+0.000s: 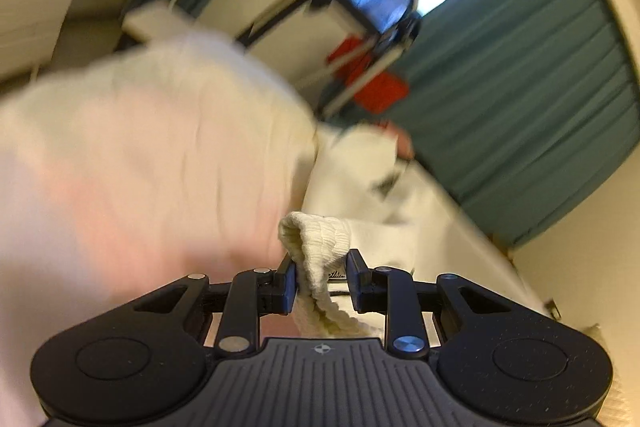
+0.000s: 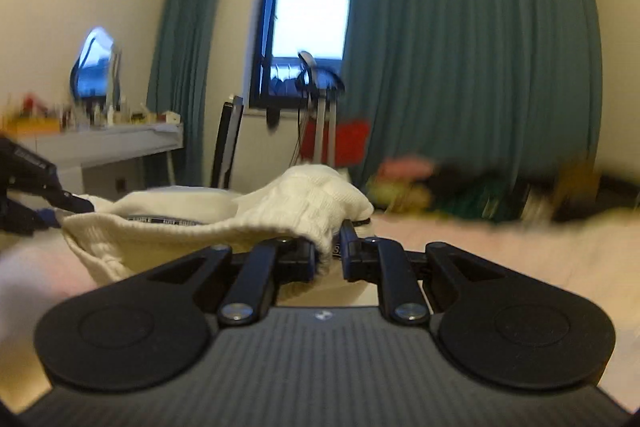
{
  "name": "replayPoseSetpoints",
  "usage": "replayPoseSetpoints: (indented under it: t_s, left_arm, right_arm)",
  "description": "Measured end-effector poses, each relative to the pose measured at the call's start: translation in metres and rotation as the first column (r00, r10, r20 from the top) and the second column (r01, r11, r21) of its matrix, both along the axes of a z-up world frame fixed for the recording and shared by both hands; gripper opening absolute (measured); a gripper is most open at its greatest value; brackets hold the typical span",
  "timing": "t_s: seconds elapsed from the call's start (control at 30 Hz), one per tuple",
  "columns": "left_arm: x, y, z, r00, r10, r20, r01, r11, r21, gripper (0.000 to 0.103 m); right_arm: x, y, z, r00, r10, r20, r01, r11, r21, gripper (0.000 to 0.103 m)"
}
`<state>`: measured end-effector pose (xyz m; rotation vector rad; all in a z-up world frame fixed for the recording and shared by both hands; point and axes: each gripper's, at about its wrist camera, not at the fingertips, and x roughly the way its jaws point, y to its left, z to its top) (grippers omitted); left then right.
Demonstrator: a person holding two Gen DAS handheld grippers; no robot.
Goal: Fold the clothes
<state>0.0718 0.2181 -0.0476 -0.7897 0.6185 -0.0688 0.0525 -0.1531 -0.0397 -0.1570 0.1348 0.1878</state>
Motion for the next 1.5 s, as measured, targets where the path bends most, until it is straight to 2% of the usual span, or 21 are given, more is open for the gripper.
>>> replayPoseSetpoints:
  t_s: [0.03, 0.1, 0.17, 0.23, 0.3, 0.4, 0.47, 0.5, 0.53, 0.57, 0.67, 0.73, 0.87, 1.0, 1.1, 1.2, 1.3, 1.33, 1.37, 1.43, 1.5]
  left_arm:
    - [0.0, 0.002, -0.004, 0.999, -0.006, -0.039, 0.006, 1.0, 0.001, 0.027]
    - [-0.003, 0.008, -0.011, 0.995, 0.013, -0.103, -0.012, 1.0, 0.01, 0.027]
    - [-0.006, 0.015, -0.018, 0.986, 0.034, -0.164, -0.031, 0.999, 0.018, 0.028]
    - [-0.013, 0.026, -0.022, 0.983, 0.063, -0.175, -0.07, 0.997, -0.029, 0.029]
    - [-0.02, 0.032, -0.023, 0.982, 0.057, -0.18, -0.07, 0.995, -0.071, 0.032]
    - [-0.033, 0.035, -0.019, 0.982, 0.04, -0.183, -0.056, 0.995, -0.084, 0.036]
    - [-0.043, 0.037, -0.015, 0.984, 0.046, -0.174, -0.061, 0.995, -0.08, 0.037]
    - [-0.048, 0.037, -0.013, 0.984, 0.05, -0.17, -0.064, 0.995, -0.077, 0.037]
    - [-0.052, 0.038, -0.01, 0.985, 0.053, -0.166, -0.066, 0.995, -0.075, 0.037]
    - [-0.057, 0.039, -0.008, 0.985, 0.057, -0.162, -0.069, 0.995, -0.073, 0.037]
    - [-0.071, 0.042, -0.002, 0.987, 0.067, -0.149, -0.077, 0.995, -0.066, 0.039]
    - [-0.078, 0.043, 0.0, 0.988, 0.06, -0.143, -0.072, 0.994, -0.083, 0.041]
    - [-0.069, 0.042, -0.014, 0.975, 0.03, -0.222, -0.059, 0.99, -0.125, 0.056]
    - [-0.06, 0.042, -0.029, 0.954, -0.002, -0.298, -0.05, 0.985, -0.167, 0.057]
    - [-0.053, 0.041, -0.039, 0.935, -0.029, -0.353, -0.045, 0.979, -0.198, 0.055]
    - [-0.043, 0.039, -0.053, 0.913, -0.057, -0.405, -0.038, 0.974, -0.222, 0.051]
    - [-0.029, 0.035, -0.064, 0.909, -0.06, -0.412, -0.035, 0.976, -0.217, 0.046]
    - [-0.026, 0.035, -0.063, 0.919, -0.053, -0.391, -0.035, 0.976, -0.215, 0.043]
    - [-0.025, 0.035, -0.058, 0.934, -0.042, -0.353, -0.033, 0.978, -0.205, 0.032]
    - [-0.025, 0.032, -0.043, 0.969, -0.07, -0.237, 0.026, 0.982, -0.186, 0.016]
    - [-0.026, 0.025, -0.029, 0.986, -0.116, -0.116, 0.095, 0.98, -0.173, 0.015]
  right_arm:
    - [-0.003, 0.004, -0.001, 1.0, 0.006, -0.009, -0.006, 0.998, -0.056, 0.015]
    - [0.0, 0.005, -0.015, 0.992, 0.047, -0.121, -0.058, 0.994, -0.093, 0.015]
    - [0.009, 0.001, -0.033, 0.951, 0.114, -0.286, -0.13, 0.991, -0.037, 0.016]
    - [0.017, -0.002, -0.047, 0.894, 0.157, -0.42, -0.166, 0.986, 0.016, 0.019]
    - [0.021, -0.003, -0.053, 0.859, 0.166, -0.484, -0.168, 0.985, 0.039, 0.02]
    - [0.023, -0.008, -0.05, 0.856, 0.172, -0.487, -0.162, 0.985, 0.064, 0.027]
    - [0.026, -0.011, -0.047, 0.836, 0.214, -0.505, -0.173, 0.977, 0.126, 0.046]
    - [0.028, -0.013, -0.046, 0.826, 0.235, -0.513, -0.179, 0.971, 0.157, 0.062]
    - [0.03, -0.015, -0.045, 0.815, 0.256, -0.52, -0.183, 0.965, 0.188, 0.073]
    - [0.031, -0.016, -0.044, 0.804, 0.277, -0.526, -0.187, 0.958, 0.219, 0.076]
    - [0.035, -0.021, -0.039, 0.772, 0.35, -0.531, -0.202, 0.927, 0.317, 0.076]
    - [0.036, -0.024, -0.035, 0.766, 0.385, -0.515, -0.207, 0.906, 0.369, 0.075]
    - [0.042, -0.035, -0.035, 0.785, 0.364, -0.501, -0.156, 0.899, 0.409, 0.075]
    - [0.053, -0.048, -0.04, 0.8, 0.309, -0.514, -0.072, 0.9, 0.43, 0.075]
    - [0.066, -0.054, -0.052, 0.787, 0.298, -0.54, -0.006, 0.88, 0.475, 0.075]
    - [0.075, -0.061, -0.064, 0.766, 0.326, -0.554, 0.053, 0.827, 0.56, 0.075]
    - [0.081, -0.072, -0.08, 0.736, 0.374, -0.565, 0.134, 0.737, 0.663, 0.075]
    - [0.083, -0.076, -0.086, 0.728, 0.382, -0.569, 0.167, 0.707, 0.687, 0.077]
    - [0.084, -0.08, -0.091, 0.721, 0.389, -0.574, 0.199, 0.677, 0.709, 0.077]
    - [0.083, -0.084, -0.096, 0.716, 0.395, -0.576, 0.237, 0.638, 0.732, 0.077]
    - [0.082, -0.085, -0.098, 0.717, 0.398, -0.572, 0.246, 0.623, 0.742, 0.077]
